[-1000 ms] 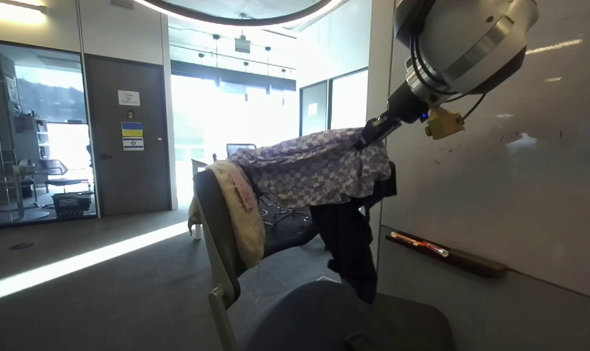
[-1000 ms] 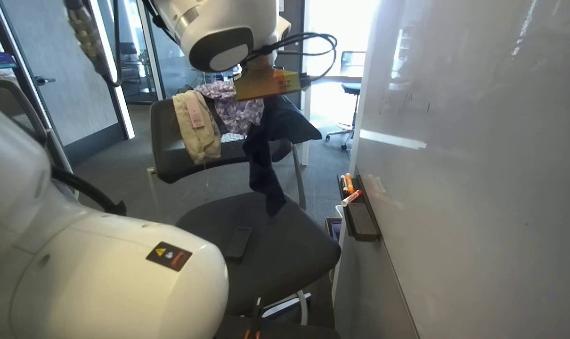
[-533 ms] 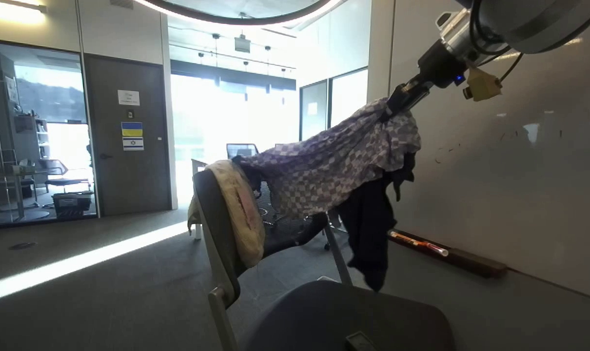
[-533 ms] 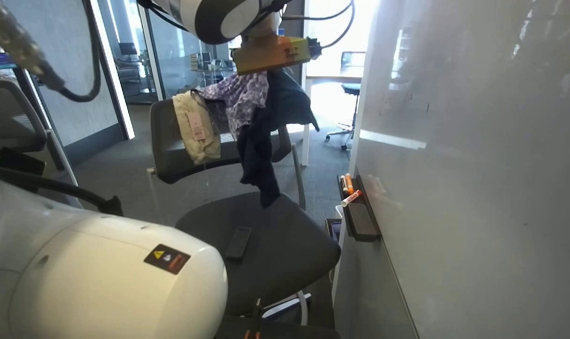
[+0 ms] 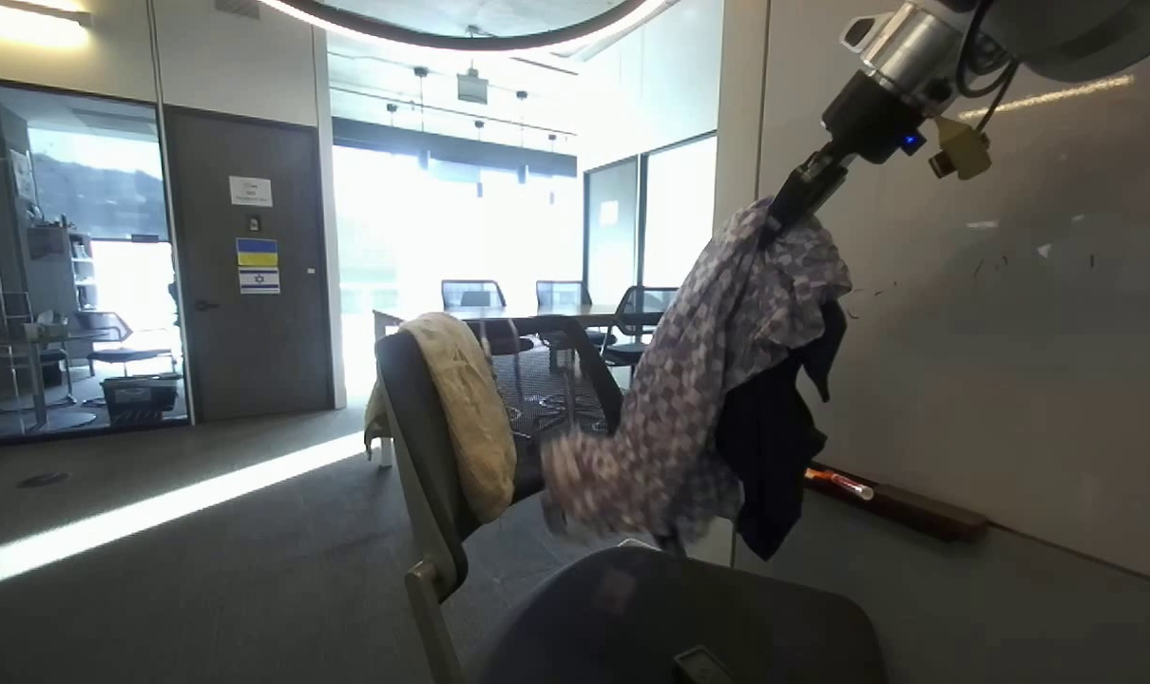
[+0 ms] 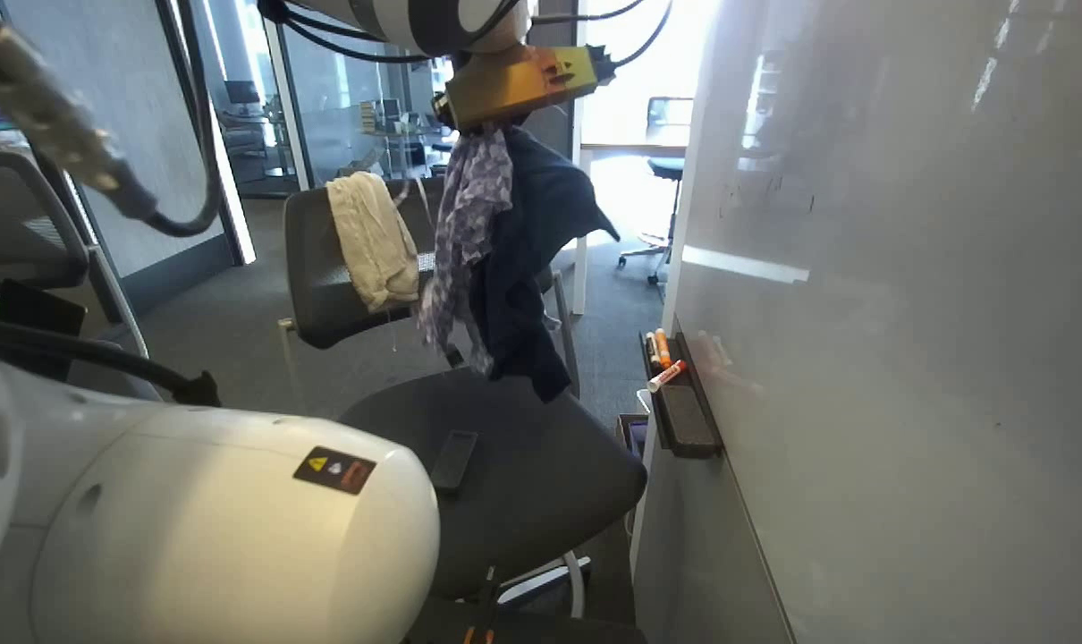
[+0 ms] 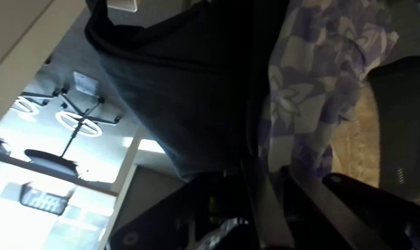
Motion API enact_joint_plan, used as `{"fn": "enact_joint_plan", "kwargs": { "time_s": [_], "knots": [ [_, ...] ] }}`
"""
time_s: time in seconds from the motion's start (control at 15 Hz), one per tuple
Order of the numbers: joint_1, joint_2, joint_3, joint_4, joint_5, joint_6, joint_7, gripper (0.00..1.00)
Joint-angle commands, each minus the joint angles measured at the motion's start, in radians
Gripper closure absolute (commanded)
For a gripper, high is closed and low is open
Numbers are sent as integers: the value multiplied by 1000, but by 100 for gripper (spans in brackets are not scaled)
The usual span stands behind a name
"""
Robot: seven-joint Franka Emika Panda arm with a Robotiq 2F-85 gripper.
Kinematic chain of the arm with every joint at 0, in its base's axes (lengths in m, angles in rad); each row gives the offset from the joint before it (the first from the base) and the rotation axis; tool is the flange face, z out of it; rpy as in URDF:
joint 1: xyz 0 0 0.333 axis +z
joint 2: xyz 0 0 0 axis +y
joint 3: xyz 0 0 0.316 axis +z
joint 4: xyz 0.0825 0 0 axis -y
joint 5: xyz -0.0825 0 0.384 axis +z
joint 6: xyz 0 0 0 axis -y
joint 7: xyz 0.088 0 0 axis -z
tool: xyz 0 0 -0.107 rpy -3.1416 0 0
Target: Take the clothing off of the backrest of the chair
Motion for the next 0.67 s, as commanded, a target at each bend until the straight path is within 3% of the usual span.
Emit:
{"fn": "enact_joint_plan", "kwargs": {
  "time_s": [0.0,0.33,0.6],
  "knots": [
    [125,106,-8,80,-42,-89,21,97],
    [250,336,-27,125,19,-19,-44,97],
    [268,516,-8,180,89,25,-80,97]
  ]
}}
